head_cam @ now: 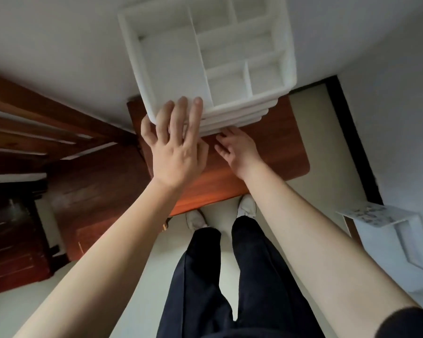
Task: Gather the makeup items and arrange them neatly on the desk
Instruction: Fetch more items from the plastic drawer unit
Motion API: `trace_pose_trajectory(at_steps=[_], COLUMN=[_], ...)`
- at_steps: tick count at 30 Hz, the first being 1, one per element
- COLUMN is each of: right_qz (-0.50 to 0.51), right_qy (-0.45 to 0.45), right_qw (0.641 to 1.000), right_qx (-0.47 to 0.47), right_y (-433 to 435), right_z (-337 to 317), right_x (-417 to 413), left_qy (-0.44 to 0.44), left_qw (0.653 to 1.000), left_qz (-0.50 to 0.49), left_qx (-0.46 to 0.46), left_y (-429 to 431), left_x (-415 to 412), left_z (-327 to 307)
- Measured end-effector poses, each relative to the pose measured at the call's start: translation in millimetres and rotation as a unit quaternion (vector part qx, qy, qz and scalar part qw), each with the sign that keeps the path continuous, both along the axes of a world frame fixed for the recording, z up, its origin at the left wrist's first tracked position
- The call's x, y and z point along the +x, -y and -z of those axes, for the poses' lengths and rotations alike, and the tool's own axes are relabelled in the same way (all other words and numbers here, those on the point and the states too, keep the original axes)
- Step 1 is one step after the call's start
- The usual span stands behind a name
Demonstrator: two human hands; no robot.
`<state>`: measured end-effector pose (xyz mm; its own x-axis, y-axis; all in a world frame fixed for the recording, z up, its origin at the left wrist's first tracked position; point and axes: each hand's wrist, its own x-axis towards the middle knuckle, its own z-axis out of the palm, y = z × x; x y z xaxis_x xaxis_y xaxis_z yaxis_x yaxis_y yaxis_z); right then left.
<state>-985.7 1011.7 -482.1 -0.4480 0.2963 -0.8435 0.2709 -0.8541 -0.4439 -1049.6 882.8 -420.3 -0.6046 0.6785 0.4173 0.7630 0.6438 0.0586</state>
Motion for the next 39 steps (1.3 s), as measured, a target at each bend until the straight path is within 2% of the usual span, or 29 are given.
trace_pose_trajectory(at_steps=[7,10,14,16,23,25,28,30,32,34,36,39], right_qz=[0.03,0.047,0.072,0.07,0.009,-0.066,-0.191,-0.245,-0.289,-0.325,-0.38,-0.519], right_qy=[-0.064,-0.038,0.04,0.045,0.048,0.091,0.124,0.122,0.13,0.122,0.085,0.049], right_qw=[0.997,0.997,0.993,0.994,0.998,0.993,0.963,0.924,0.852,0.762,0.659,0.528], right_qx=[-0.038,-0.052,-0.079,-0.075,-0.033,0.02,0.143,0.266,0.416,0.547,0.643,0.67], right_y=[4.4,14.0,28.6,33.9,35.7,33.8,28.2,22.0,13.8,2.7,-11.5,-29.7], right_z=[24.7,21.6,14.7,11.6,4.6,-1.3,-14.0,-21.2,-27.1,-30.1,-27.2,-11.0], right_x=[4.1,12.2,47.8,70.4,98.5,101.8,110.8,115.4,114.1,107.7,95.8,70.9], left_qy=[-0.036,-0.043,-0.04,-0.036,-0.02,-0.004,0.027,0.044,0.065,0.083,0.112,0.193], left_qw=[0.999,0.998,0.998,0.998,0.998,0.998,0.998,0.998,0.996,0.993,0.993,0.976], left_qz=[0.0,-0.004,-0.017,-0.025,-0.055,-0.06,-0.051,-0.046,-0.051,-0.054,-0.037,-0.035], left_qx=[0.037,0.043,0.046,0.043,0.012,0.003,0.002,0.015,0.047,0.059,0.019,-0.093], left_y=[-3.2,-4.3,-5.1,-6.7,-7.3,-7.4,-5.4,-0.7,8.1,21.6,35.6,46.5], left_x=[-5.9,-4.1,-3.1,-1.9,2.7,6.6,13.0,17.9,28.0,44.0,58.1,67.9], left_z=[16.2,18.1,15.9,13.4,6.6,0.9,-6.9,-8.3,-3.7,8.8,26.4,52.0])
